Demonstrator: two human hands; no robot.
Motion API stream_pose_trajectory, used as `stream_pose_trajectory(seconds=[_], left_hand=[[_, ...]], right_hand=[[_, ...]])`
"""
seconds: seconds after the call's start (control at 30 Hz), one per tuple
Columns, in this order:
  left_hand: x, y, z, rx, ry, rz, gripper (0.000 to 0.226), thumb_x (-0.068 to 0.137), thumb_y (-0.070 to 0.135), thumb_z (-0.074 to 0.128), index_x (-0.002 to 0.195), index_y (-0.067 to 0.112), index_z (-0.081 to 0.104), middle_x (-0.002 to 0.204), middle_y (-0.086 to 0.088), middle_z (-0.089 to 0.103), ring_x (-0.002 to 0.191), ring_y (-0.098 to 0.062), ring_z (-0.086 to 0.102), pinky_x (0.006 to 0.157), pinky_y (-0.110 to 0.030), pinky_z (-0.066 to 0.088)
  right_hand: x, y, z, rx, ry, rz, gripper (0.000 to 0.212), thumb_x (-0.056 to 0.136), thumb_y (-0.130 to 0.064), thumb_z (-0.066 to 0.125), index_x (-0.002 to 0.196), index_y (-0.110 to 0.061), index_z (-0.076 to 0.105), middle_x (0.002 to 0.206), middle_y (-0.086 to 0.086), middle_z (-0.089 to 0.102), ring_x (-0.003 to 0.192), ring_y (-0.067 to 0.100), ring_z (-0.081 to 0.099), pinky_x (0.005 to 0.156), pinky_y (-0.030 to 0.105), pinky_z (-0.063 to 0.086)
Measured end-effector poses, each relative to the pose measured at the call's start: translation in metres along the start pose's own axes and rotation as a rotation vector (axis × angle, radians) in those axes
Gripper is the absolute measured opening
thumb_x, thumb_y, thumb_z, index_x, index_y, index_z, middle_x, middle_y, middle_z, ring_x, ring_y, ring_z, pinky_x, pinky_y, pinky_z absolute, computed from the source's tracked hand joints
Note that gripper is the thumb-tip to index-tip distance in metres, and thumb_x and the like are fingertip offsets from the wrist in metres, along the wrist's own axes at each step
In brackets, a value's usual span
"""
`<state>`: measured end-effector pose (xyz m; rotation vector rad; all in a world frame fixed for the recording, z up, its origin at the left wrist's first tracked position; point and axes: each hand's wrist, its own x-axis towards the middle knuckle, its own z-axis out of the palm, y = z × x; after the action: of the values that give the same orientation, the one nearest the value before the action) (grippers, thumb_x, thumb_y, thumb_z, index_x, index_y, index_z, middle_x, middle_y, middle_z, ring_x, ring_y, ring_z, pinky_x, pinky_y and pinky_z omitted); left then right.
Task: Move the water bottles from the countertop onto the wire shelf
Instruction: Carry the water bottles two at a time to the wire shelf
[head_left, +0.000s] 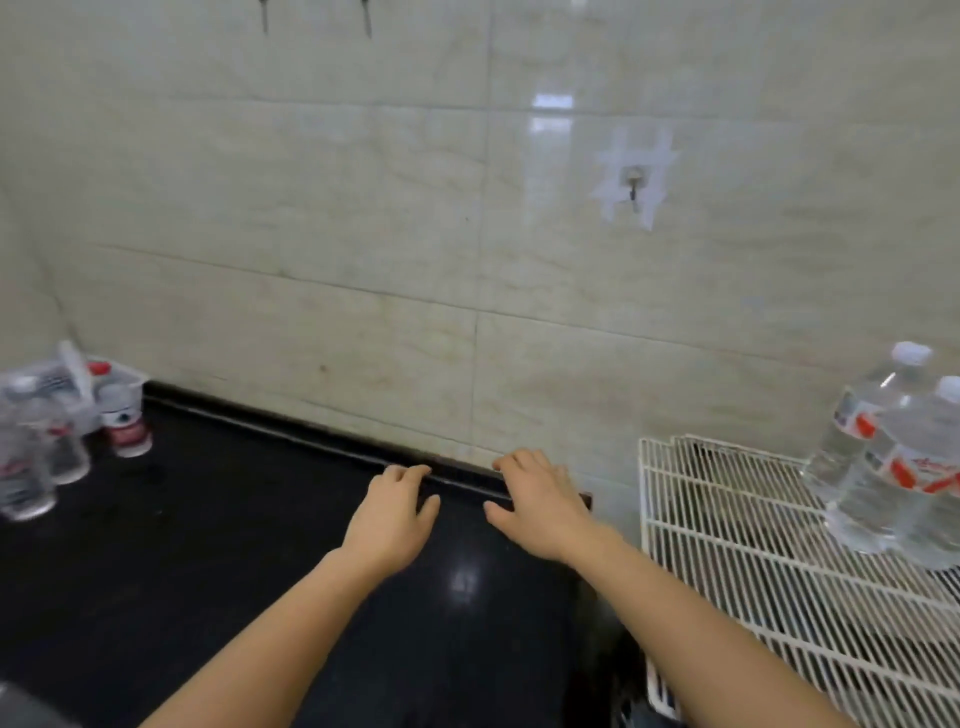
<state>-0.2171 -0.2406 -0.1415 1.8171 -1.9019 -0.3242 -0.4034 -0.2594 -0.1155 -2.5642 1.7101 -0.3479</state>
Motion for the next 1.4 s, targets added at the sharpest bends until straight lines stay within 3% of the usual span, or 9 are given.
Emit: stream_pose_trajectory(seconds=[0.23, 0.6, 1.03, 1.4], left_hand=[[-0.066, -0.164, -0.066, 0.285, -0.083, -0.146, 0.047, 0.097, 0.035, 0.041, 0.139, 0.017, 0.036, 0.137, -0.006, 0.04, 0.124, -0.025, 0.038, 0.093, -0.039, 0.047], [-0.102, -0.345, -0.158, 0.33, -0.007, -0.422, 0.046, 0.096, 0.034, 0.041, 0.138, 0.016, 0.036, 0.135, -0.008, 0.041, 0.123, -0.027, 0.038, 0.092, -0.042, 0.047], [0.004, -0.521, -0.229, 0.307, 0.033, -0.466, 0.046, 0.095, 0.034, 0.043, 0.138, 0.017, 0.038, 0.134, -0.008, 0.042, 0.121, -0.027, 0.04, 0.096, -0.041, 0.045], [0.08, -0.624, -0.263, 0.292, 0.079, -0.464, 0.041, 0.096, 0.029, 0.04, 0.134, 0.015, 0.04, 0.135, -0.006, 0.042, 0.119, -0.024, 0.043, 0.095, -0.038, 0.045]], right_hand=[[0.041, -0.171, 0.079, -0.049, -0.154, -0.089, 0.057, 0.092, -0.045, 0.049, 0.138, -0.012, 0.04, 0.135, 0.008, 0.041, 0.127, 0.029, 0.033, 0.102, 0.05, 0.031], [0.118, -0.37, 0.143, -0.053, -0.248, -0.311, 0.059, 0.092, -0.043, 0.052, 0.139, -0.011, 0.037, 0.138, 0.008, 0.04, 0.128, 0.029, 0.033, 0.104, 0.05, 0.03], [0.301, -0.503, 0.211, -0.034, -0.282, -0.33, 0.06, 0.09, -0.044, 0.054, 0.138, -0.013, 0.038, 0.139, 0.008, 0.04, 0.13, 0.029, 0.033, 0.105, 0.05, 0.031], [0.412, -0.554, 0.253, -0.008, -0.302, -0.27, 0.058, 0.09, -0.042, 0.053, 0.138, -0.013, 0.036, 0.135, 0.007, 0.042, 0.124, 0.027, 0.036, 0.102, 0.048, 0.033]])
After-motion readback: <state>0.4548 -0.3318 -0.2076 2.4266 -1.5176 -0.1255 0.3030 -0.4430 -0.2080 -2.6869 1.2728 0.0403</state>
